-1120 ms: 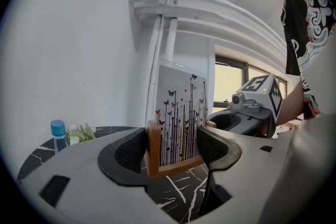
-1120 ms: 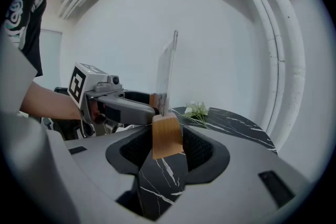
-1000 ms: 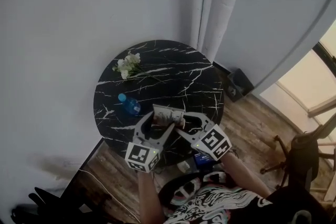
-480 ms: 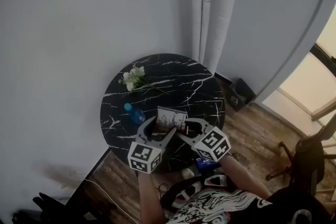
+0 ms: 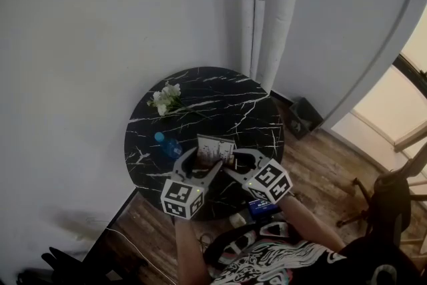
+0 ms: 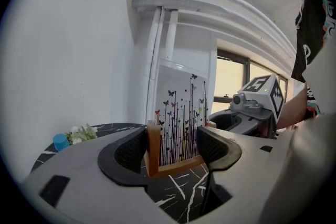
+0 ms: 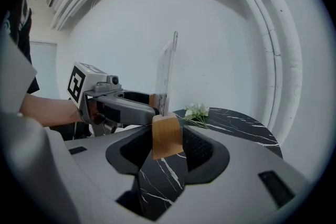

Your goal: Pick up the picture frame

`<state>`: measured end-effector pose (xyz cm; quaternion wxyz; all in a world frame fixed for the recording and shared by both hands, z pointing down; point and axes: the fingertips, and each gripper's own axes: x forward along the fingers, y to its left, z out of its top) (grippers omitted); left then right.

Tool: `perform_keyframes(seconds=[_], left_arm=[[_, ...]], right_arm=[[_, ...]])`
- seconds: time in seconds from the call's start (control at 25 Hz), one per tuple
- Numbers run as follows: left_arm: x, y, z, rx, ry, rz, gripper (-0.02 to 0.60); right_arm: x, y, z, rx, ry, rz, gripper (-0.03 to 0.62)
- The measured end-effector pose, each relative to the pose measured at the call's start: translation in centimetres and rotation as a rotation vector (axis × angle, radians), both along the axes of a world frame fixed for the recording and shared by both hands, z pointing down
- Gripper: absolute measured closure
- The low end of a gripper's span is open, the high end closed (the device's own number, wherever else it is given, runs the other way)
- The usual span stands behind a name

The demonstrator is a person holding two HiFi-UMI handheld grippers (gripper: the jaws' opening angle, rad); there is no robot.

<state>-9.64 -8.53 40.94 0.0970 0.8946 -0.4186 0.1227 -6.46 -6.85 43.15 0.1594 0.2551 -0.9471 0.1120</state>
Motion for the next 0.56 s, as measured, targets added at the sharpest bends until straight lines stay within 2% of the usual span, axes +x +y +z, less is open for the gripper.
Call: perform_keyframes(seconds=[0.56], left_arm=[[1.2,-1.0,1.7,-0.040,-0.009,0.022,0.265]], right_arm=[[1.2,-0.9,1.5,-0.019,0.016,0.002,0.413]])
